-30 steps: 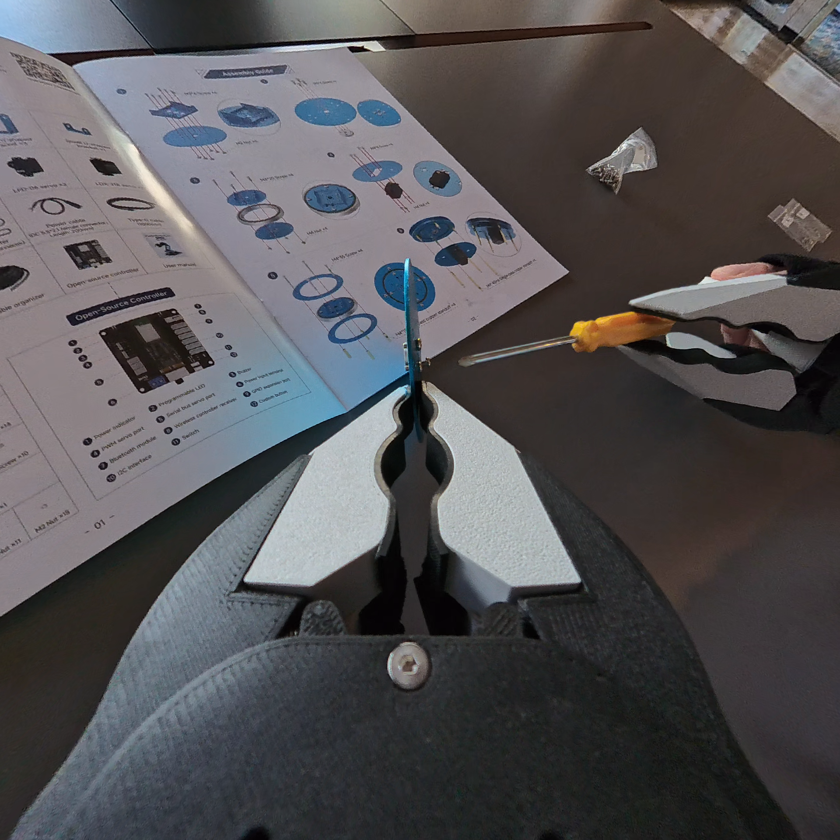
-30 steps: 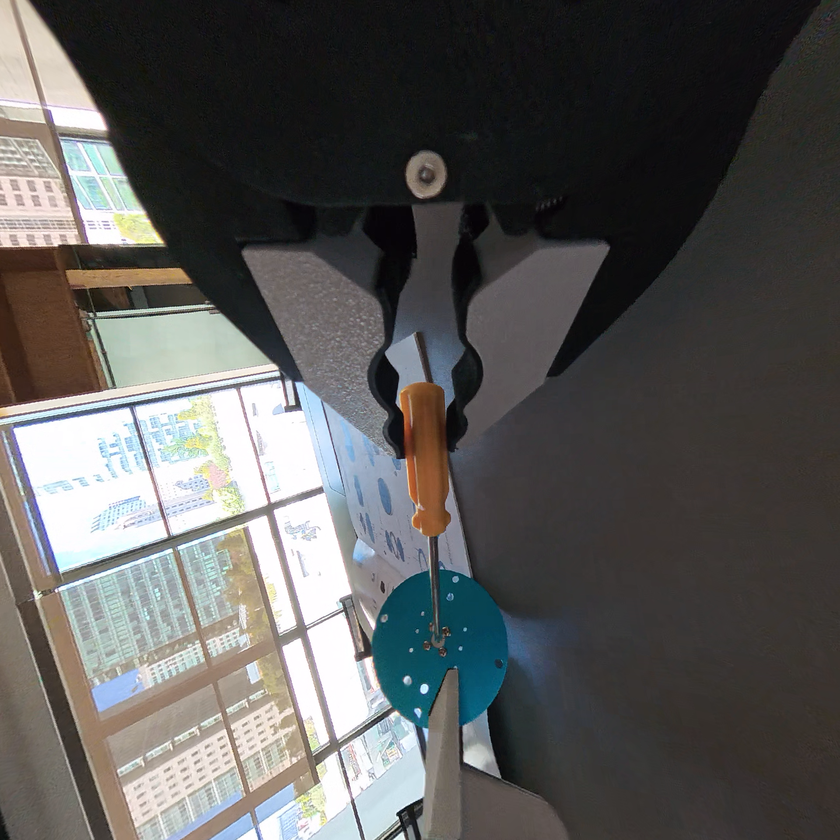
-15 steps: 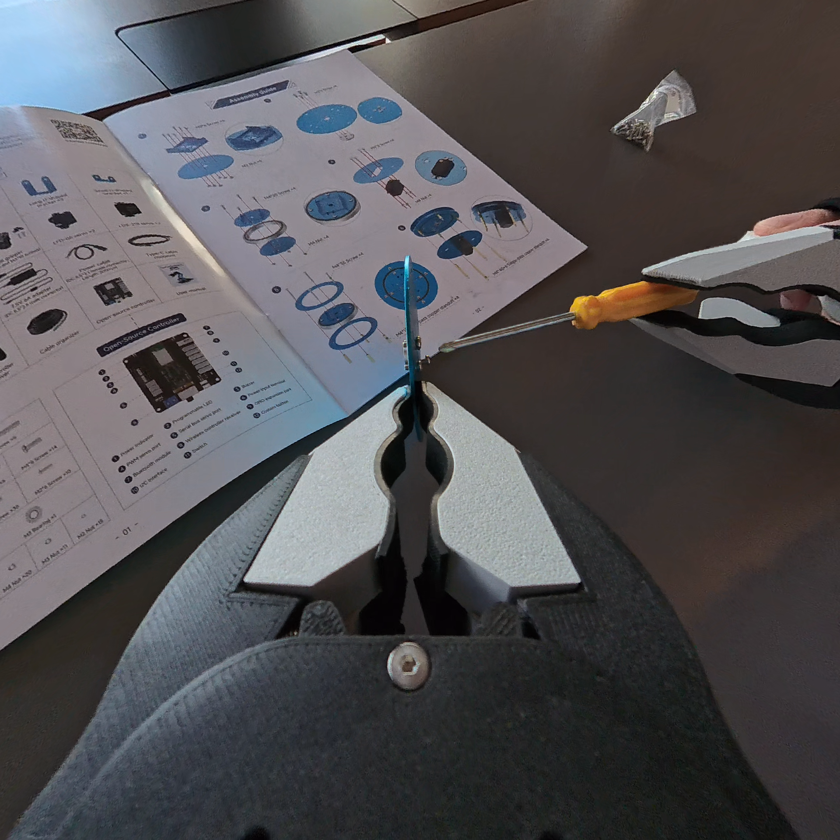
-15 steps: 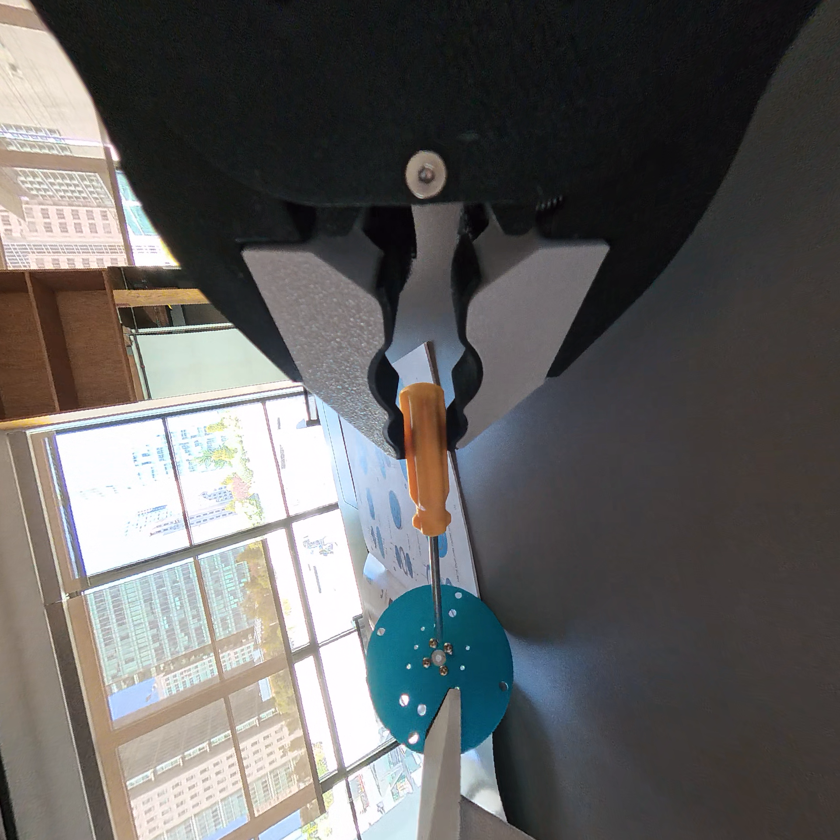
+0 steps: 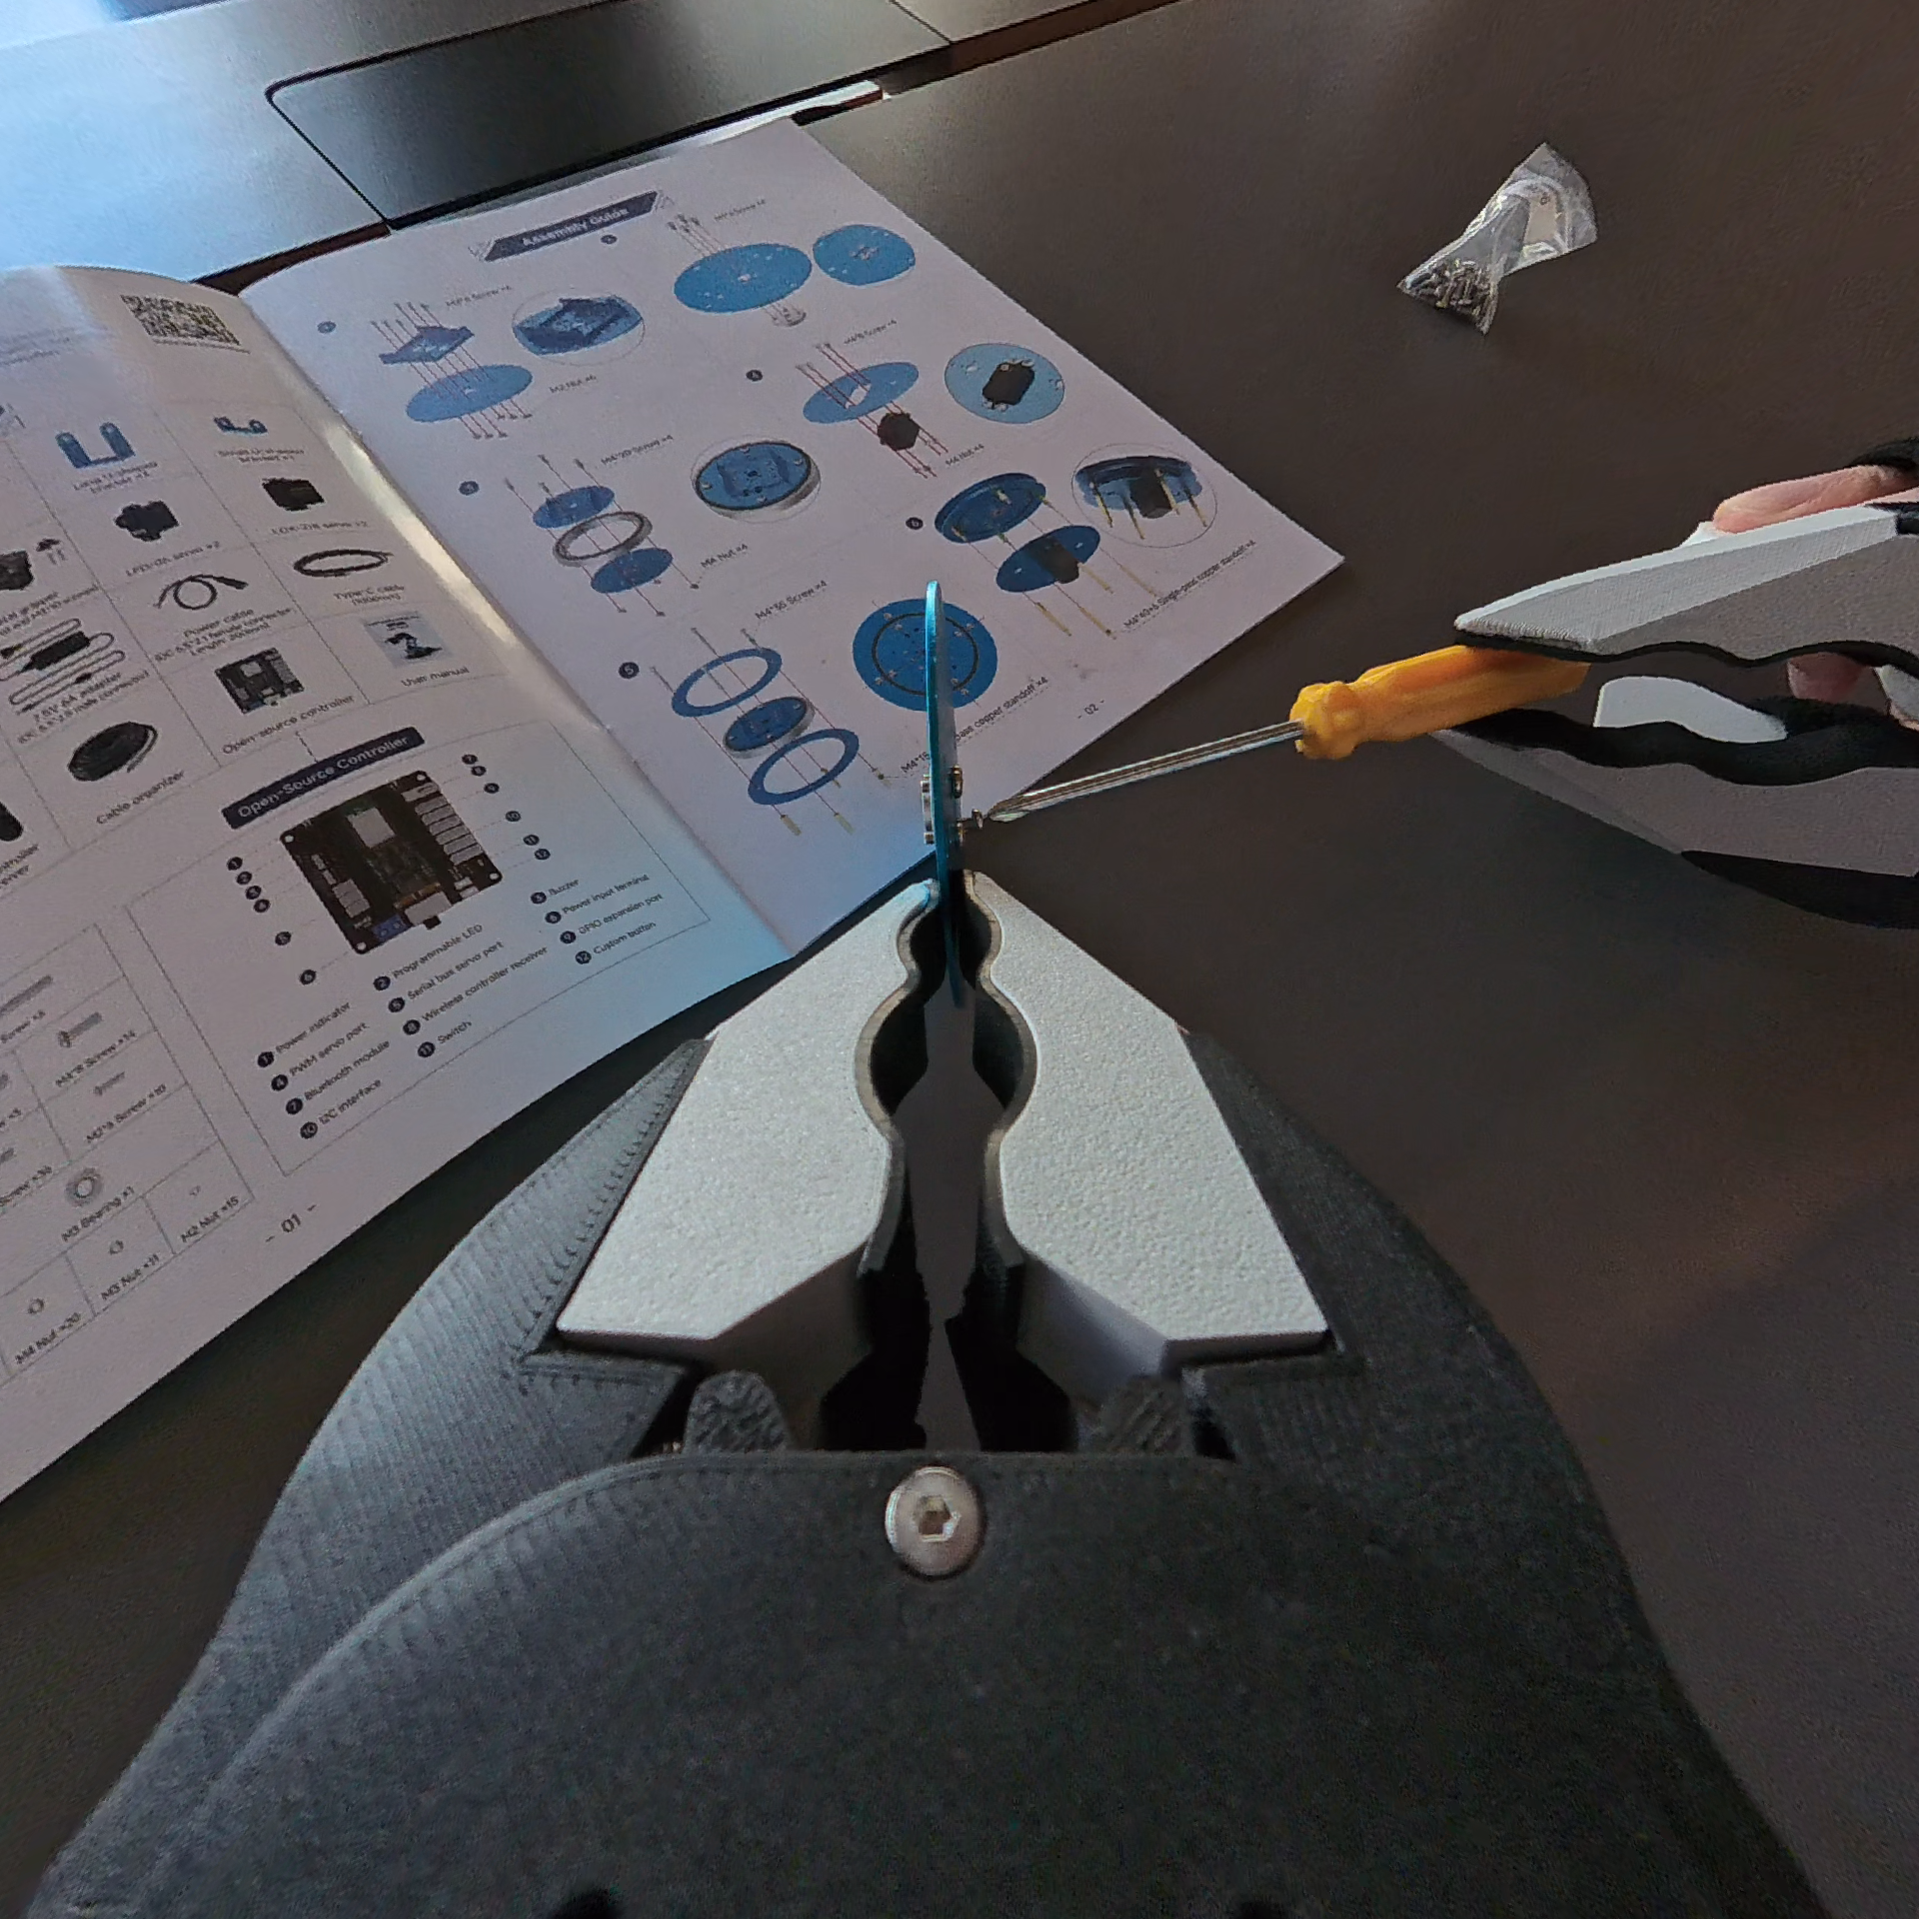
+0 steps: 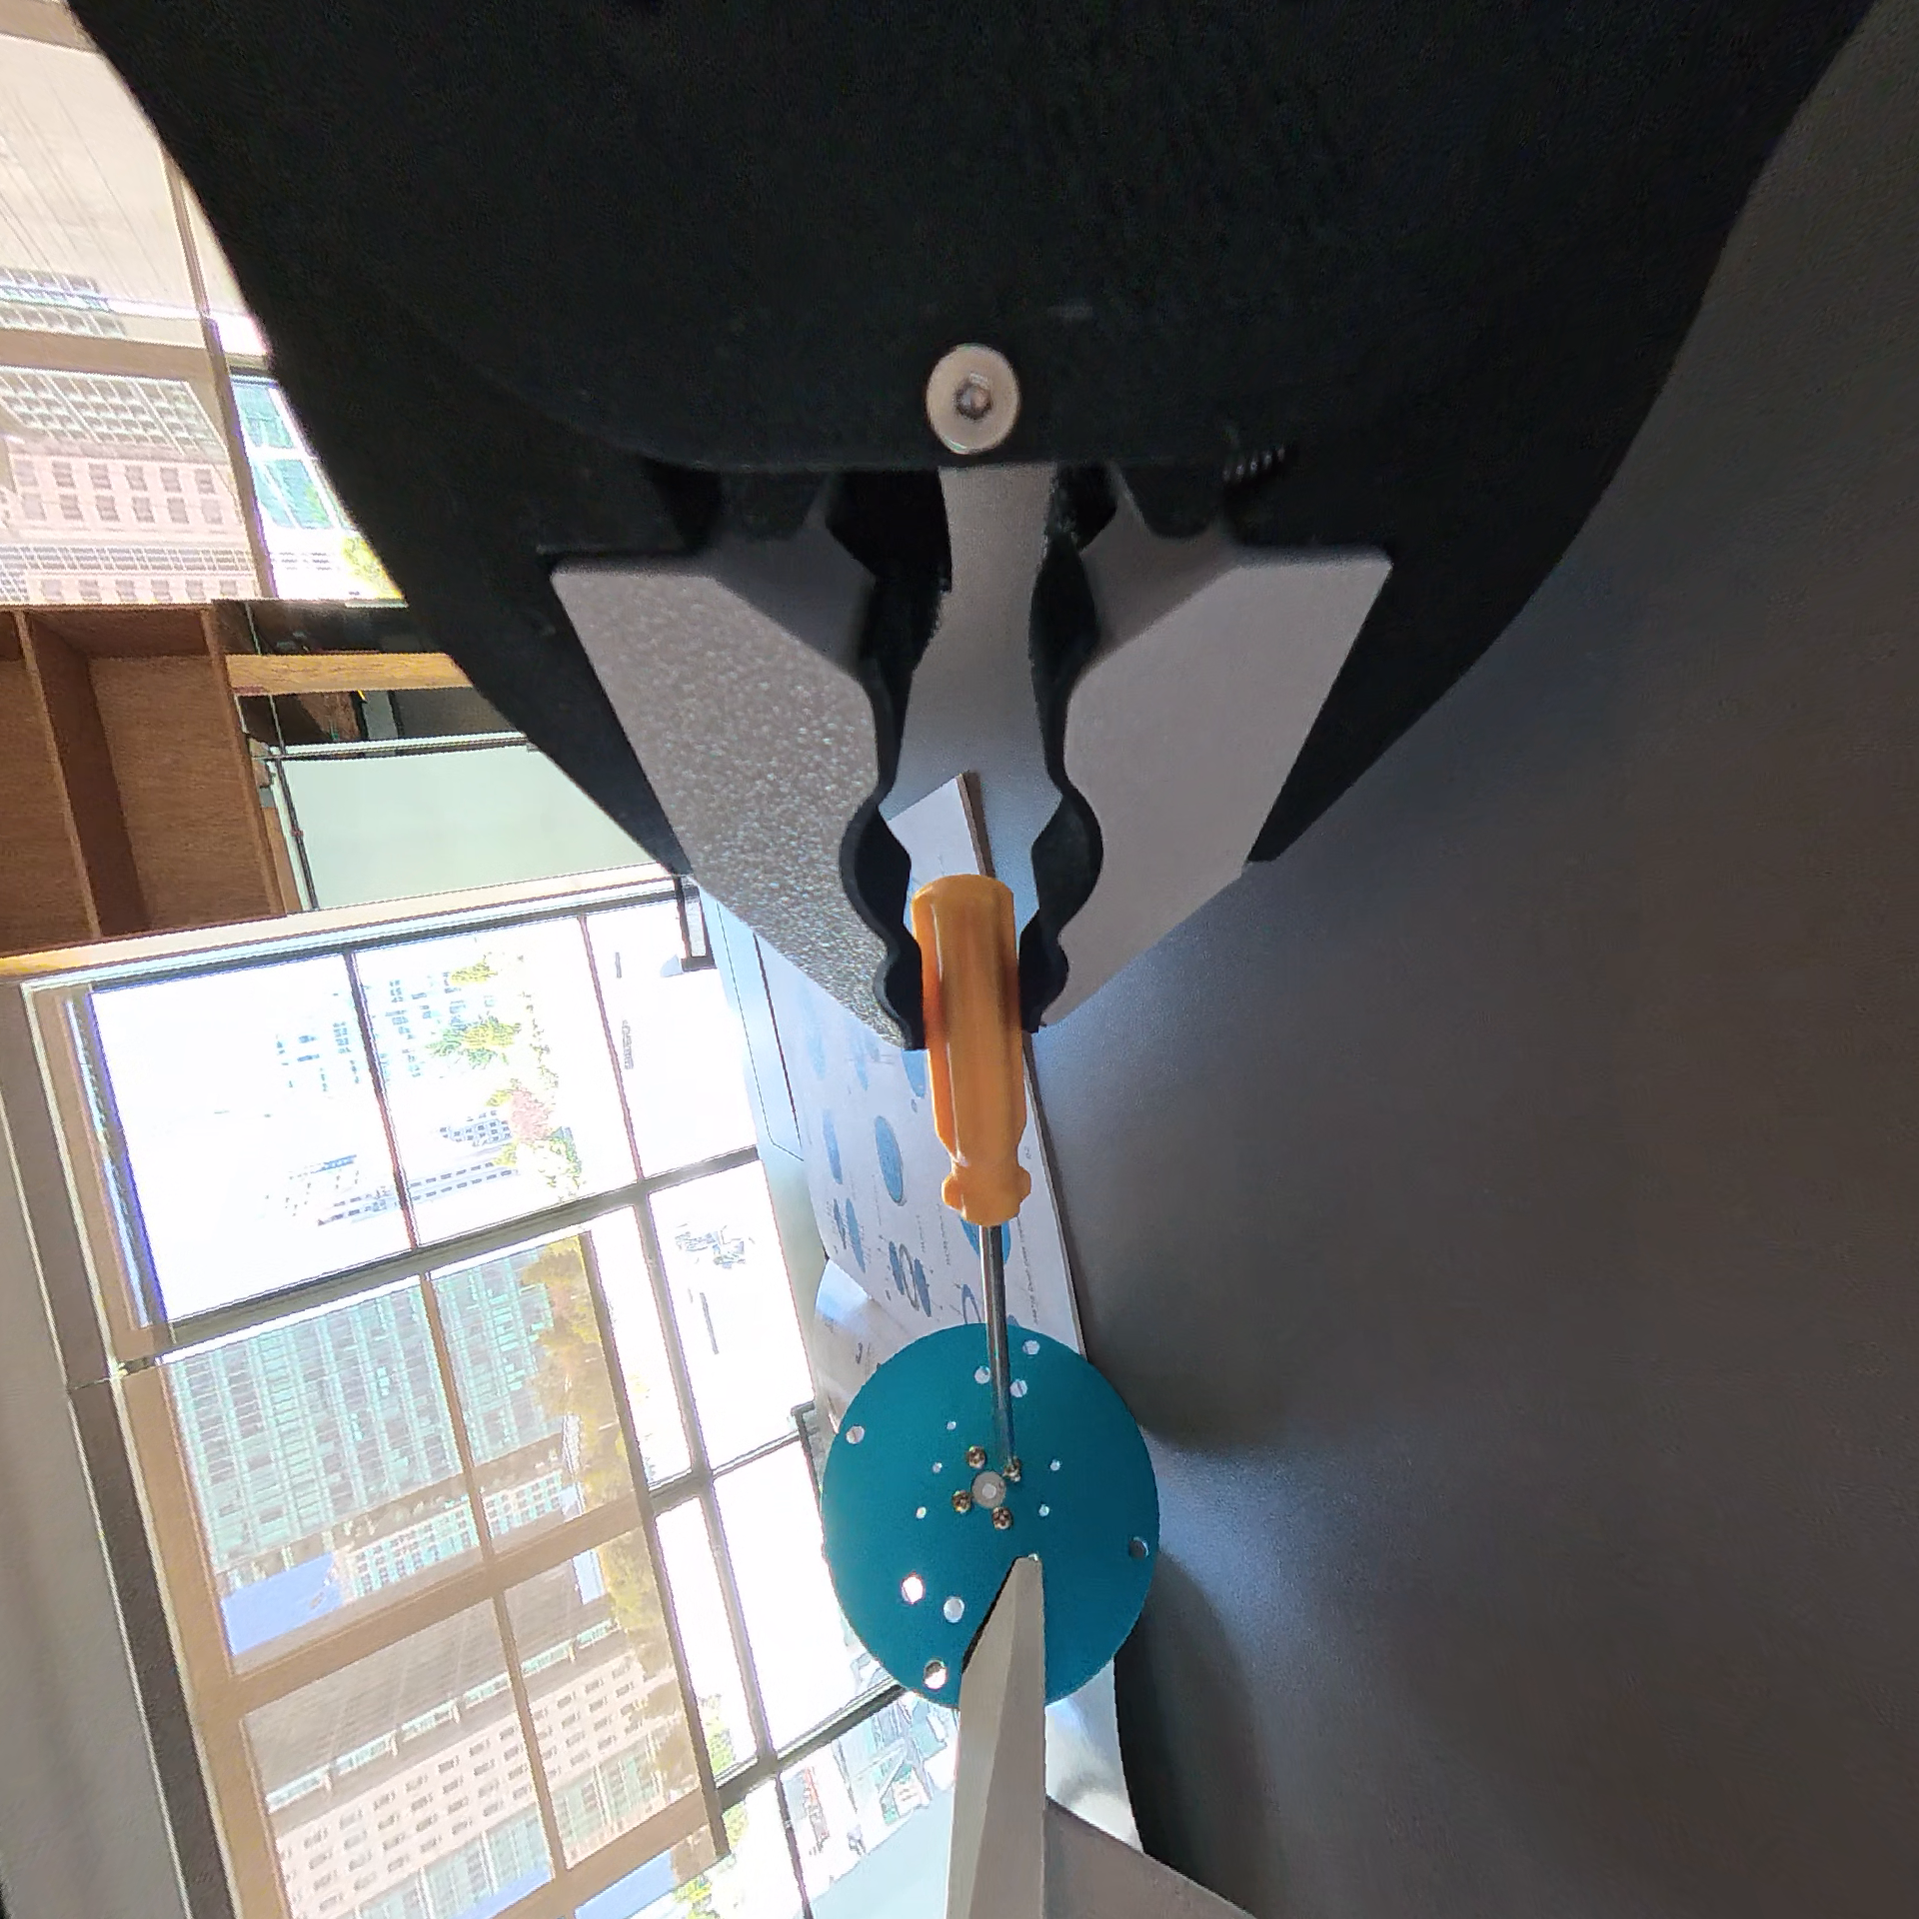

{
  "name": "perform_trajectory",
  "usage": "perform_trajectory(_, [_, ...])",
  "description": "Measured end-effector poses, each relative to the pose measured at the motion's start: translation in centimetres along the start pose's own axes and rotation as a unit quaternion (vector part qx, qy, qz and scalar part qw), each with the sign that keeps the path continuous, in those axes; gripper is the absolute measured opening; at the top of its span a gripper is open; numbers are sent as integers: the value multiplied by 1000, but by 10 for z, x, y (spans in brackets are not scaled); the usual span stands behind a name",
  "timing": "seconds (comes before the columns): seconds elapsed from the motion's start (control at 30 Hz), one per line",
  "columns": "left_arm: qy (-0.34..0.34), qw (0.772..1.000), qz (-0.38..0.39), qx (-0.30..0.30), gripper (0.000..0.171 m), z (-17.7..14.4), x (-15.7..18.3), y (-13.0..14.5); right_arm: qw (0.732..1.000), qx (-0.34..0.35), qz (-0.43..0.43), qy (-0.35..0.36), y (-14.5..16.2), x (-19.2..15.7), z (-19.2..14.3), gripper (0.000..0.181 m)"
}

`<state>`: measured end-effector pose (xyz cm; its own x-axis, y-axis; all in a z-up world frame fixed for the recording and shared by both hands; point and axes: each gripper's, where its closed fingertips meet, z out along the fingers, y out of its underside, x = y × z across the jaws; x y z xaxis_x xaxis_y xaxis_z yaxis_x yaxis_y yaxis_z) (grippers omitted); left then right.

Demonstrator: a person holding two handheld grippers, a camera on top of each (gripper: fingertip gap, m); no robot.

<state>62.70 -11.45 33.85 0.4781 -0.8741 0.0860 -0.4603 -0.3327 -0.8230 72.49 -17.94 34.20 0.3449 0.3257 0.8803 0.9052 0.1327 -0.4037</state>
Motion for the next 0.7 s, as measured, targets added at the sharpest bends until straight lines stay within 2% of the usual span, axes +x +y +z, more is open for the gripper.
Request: perform_trajectory(0.7, [-4,1000,14,-2,0,1,2,1,1000,-2,6,-5,2,-1,0,17])
